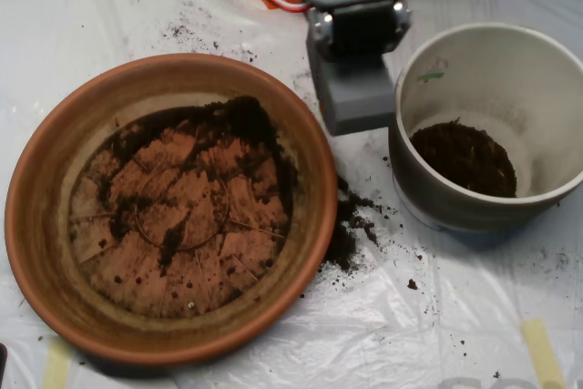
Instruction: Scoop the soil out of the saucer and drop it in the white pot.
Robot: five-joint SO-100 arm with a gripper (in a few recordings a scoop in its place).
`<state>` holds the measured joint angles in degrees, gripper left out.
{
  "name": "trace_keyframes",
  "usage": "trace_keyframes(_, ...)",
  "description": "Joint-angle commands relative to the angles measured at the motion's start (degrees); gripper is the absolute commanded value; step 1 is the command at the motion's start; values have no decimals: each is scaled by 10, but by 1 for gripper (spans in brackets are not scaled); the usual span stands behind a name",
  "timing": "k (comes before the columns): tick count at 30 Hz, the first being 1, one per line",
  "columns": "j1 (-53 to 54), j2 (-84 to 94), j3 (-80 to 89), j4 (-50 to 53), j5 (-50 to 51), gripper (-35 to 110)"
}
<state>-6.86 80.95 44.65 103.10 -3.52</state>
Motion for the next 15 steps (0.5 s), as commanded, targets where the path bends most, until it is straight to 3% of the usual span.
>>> trace_keyframes(1, -80, 62, -70, -1, -10, -1)
trace_keyframes(6, -178, 9, -105, 2, -13, 0)
trace_keyframes(10, -209, -8, -81, 3, -8, 31)
trace_keyframes(15, -197, -4, -75, 3, 6, 25)
